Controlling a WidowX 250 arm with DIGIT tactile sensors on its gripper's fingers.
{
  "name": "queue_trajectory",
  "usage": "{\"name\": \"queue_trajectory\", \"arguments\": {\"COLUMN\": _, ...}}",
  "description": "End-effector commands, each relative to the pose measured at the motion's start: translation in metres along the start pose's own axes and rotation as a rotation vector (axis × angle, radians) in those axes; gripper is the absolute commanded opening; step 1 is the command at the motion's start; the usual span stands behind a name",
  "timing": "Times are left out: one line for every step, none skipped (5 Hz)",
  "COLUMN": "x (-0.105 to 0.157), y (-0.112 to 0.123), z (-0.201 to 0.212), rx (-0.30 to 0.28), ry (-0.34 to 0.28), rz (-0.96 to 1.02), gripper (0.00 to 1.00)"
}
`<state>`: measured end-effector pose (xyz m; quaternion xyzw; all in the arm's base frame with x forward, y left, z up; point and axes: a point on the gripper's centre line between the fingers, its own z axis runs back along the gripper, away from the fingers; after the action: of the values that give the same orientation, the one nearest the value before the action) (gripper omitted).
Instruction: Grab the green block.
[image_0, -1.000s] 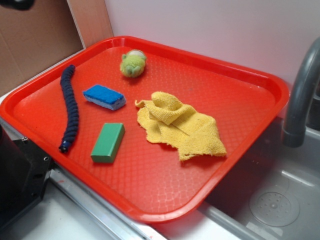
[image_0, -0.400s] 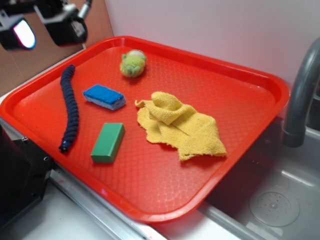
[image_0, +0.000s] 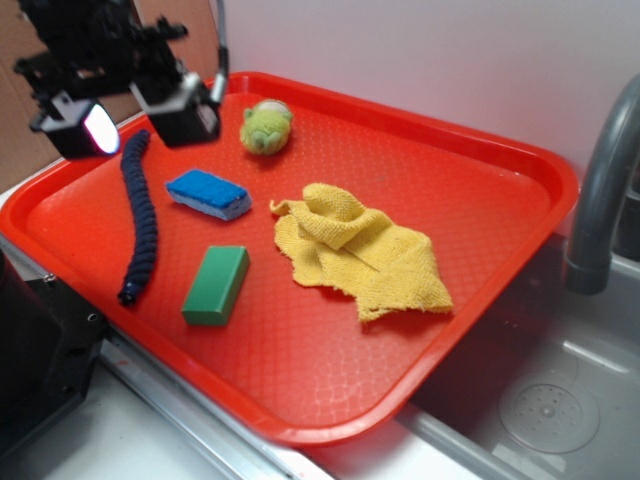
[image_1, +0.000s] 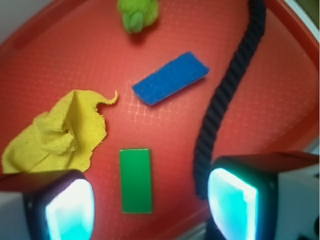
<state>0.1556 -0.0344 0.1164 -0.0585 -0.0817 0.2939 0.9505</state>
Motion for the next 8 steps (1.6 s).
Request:
{"name": "queue_trajectory", "arguments": {"x": -0.008, "y": -0.017, "z": -0.040, "rx": 0.038, "ry": -0.029, "rz": 0.015, "gripper": 1.00}}
{"name": "queue_trajectory", "arguments": {"x": -0.012, "y": -0.019, "z": -0.059, "rx": 0.048, "ry": -0.029, "rz": 0.040, "gripper": 1.00}}
{"name": "queue_trajectory", "arguments": {"x": -0.015, "y": -0.019, "z": -0.074, "rx": 0.072, "ry": -0.038, "rz": 0.052, "gripper": 1.00}}
{"name": "queue_trajectory", "arguments": {"x": -0.019, "y": -0.020, "z": -0.089, "rx": 0.083, "ry": -0.035, "rz": 0.050, "gripper": 1.00}}
{"name": "queue_trajectory", "arguments": {"x": -0.021, "y": -0.021, "z": -0.100, "rx": 0.117, "ry": -0.041, "rz": 0.045, "gripper": 1.00}}
{"name": "queue_trajectory", "arguments": {"x": -0.022, "y": -0.023, "z": -0.105, "rx": 0.127, "ry": -0.048, "rz": 0.039, "gripper": 0.19}}
{"name": "queue_trajectory", "arguments": {"x": -0.023, "y": -0.022, "z": -0.105, "rx": 0.137, "ry": -0.050, "rz": 0.053, "gripper": 0.00}}
{"name": "queue_trajectory", "arguments": {"x": -0.022, "y": -0.023, "z": -0.104, "rx": 0.145, "ry": -0.036, "rz": 0.035, "gripper": 0.00}}
